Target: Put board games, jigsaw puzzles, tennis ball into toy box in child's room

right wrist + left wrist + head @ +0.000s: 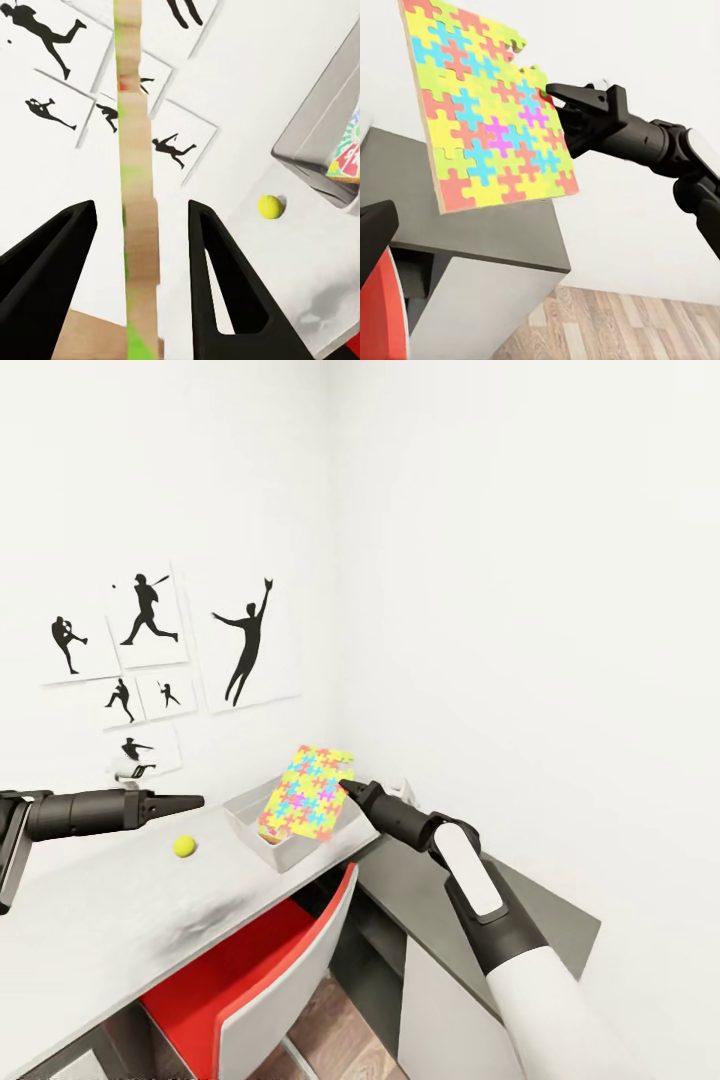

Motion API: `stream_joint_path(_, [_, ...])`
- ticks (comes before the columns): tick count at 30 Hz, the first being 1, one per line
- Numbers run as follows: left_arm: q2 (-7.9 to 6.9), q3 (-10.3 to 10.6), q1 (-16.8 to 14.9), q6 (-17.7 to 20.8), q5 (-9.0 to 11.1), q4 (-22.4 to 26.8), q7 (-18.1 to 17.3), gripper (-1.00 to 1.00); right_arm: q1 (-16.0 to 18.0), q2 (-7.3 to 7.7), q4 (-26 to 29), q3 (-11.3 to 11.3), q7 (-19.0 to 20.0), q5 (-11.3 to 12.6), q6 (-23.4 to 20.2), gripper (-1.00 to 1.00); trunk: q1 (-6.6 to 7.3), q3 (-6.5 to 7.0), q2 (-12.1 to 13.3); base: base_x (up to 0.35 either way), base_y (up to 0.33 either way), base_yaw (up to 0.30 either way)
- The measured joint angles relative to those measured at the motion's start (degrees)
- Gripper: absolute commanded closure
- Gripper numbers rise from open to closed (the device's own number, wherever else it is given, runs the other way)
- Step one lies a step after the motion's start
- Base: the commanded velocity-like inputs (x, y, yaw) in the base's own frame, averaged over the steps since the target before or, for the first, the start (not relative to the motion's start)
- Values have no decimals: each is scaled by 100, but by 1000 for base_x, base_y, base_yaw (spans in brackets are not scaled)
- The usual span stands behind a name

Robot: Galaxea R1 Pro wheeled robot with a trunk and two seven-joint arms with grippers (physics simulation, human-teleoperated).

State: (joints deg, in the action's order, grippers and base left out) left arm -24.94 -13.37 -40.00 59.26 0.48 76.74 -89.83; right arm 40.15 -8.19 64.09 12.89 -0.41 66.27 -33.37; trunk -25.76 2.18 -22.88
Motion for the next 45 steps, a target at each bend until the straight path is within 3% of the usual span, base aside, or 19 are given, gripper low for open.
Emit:
stream_joint_path(3, [0, -4, 1, 2, 1, 0, 0, -100, -2, 26, -4, 12, -5, -2, 219, 100, 0, 2, 0, 0, 0, 25])
stream_joint_path(9, [74, -126, 21, 1, 93, -193, 5, -100, 127, -10, -199, -185, -120, 22, 393, 100, 0, 1, 1, 0, 0, 0])
stream_joint_path(21, [97, -70, 24, -10, 67, -290, 4, -100, -258, 74, 190, -569, 231, 70, 228, 100, 0, 1, 0, 0, 0, 0])
stream_joint_path(30, [97, -77, 27, -10, 66, -296, 4, -100, -273, 74, 283, -861, 187, 71, 214, 100, 0, 1, 0, 0, 9, 0])
stream_joint_path(39, [97, -79, 27, -7, 59, -299, 3, -100, -273, 74, 212, -886, 152, 39, 203, 100, 0, 1, 0, 0, 51, 0])
stream_joint_path(45, [97, -79, 28, -4, 58, -299, 3, -100, -273, 70, 199, -889, -94, 28, 200, 100, 0, 2, 0, 21, 50, 0])
